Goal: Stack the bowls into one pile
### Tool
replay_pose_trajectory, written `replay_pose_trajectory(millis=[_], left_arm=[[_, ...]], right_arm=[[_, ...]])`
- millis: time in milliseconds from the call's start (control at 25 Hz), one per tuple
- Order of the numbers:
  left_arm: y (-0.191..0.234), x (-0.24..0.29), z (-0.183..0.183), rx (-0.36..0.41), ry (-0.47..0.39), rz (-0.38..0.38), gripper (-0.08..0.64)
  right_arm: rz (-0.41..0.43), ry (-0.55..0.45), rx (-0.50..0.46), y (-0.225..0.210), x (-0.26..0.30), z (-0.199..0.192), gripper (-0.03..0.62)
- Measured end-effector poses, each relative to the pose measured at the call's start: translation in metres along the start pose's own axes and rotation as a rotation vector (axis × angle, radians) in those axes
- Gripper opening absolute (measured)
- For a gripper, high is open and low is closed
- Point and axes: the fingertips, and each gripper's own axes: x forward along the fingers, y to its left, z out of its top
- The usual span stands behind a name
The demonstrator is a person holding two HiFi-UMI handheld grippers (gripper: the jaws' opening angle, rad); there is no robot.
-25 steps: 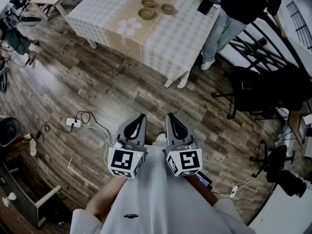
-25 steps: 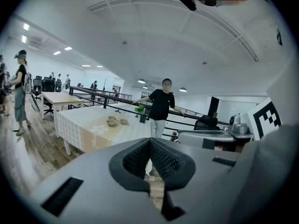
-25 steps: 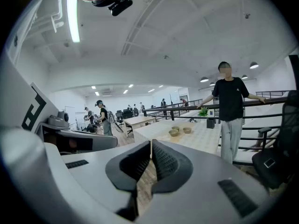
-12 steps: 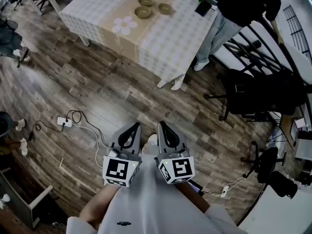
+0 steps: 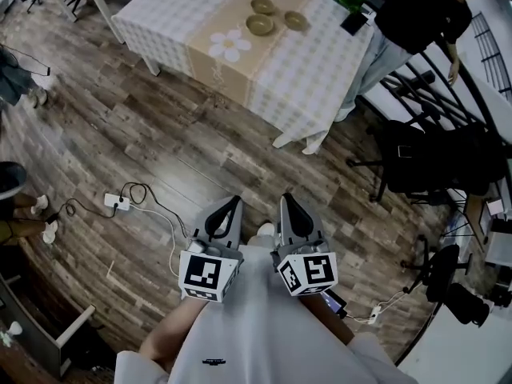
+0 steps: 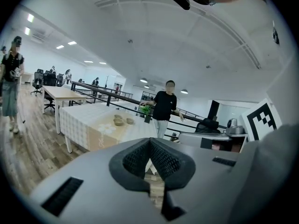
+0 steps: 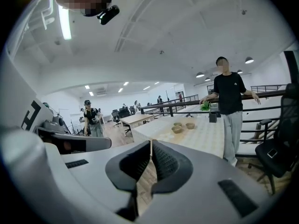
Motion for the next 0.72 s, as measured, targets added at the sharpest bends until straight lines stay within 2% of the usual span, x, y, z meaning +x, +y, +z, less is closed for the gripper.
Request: replay_pose_trajectory(millis=[240,400,720], left_arm=[[0.049,-0.001,0.01,-0.016,-0.012,-0.006,0.018],[0.069,0.002,0.015,-0.025,-0.001,-0.013,0.018],[0.112,0.051,0.028,-0.041,0.023,0.018,0.018]], right_arm=[[0.001,-0.02,-0.022,0.032,0.038,0.007,0.038],[0.009,0.009,-0.021,0.047,0.058,0.005,0.038],[0.033,0.042,0.004,0.029,0.126,0.012,0.038]])
